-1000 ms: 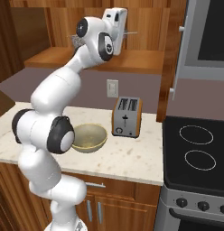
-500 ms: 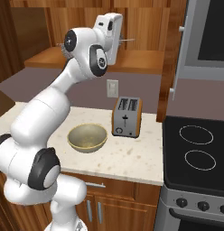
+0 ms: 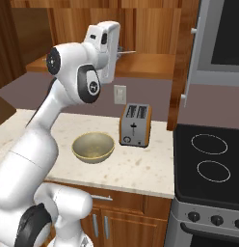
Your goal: Open the cabinet and setup a tea strainer by placing it in the bowl upright.
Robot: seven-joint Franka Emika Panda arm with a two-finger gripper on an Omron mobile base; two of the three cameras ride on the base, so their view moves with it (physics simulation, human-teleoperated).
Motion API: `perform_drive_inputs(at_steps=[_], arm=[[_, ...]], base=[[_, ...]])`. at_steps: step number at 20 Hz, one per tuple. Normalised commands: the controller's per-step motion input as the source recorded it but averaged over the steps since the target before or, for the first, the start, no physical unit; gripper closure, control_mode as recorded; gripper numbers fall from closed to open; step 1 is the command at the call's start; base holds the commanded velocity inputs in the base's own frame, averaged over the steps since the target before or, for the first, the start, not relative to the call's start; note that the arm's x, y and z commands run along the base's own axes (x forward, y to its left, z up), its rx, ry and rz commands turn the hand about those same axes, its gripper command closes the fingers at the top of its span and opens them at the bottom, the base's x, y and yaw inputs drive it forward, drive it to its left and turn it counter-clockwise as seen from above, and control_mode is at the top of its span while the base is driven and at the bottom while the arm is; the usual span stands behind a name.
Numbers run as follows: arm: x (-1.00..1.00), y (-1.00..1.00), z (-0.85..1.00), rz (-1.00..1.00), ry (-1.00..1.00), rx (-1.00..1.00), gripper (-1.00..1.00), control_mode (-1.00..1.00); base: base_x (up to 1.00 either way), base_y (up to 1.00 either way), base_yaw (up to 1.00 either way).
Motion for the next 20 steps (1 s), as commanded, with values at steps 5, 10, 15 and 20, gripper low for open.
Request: perform_drive_inputs(at_steps=[5,10,15,20], arm=[[-1.0,0.24,0.01,0.0,0.0,0.02,1.0,-1.0],[-0.96,0.2,-0.22,-0.01,-0.07,0.0,1.0,-1.0],[-0.31,0.01,-0.52,-0.15,-0.09,0.0,1.0,-1.0],[-0.07,0.0,-0.62,-0.25,0.0,0.05,1.0,-1.0]], base=[[0.0,0.0,0.0],[0.0,0.0,0.0],[0.0,0.0,0.0],[0.0,0.0,0.0]])
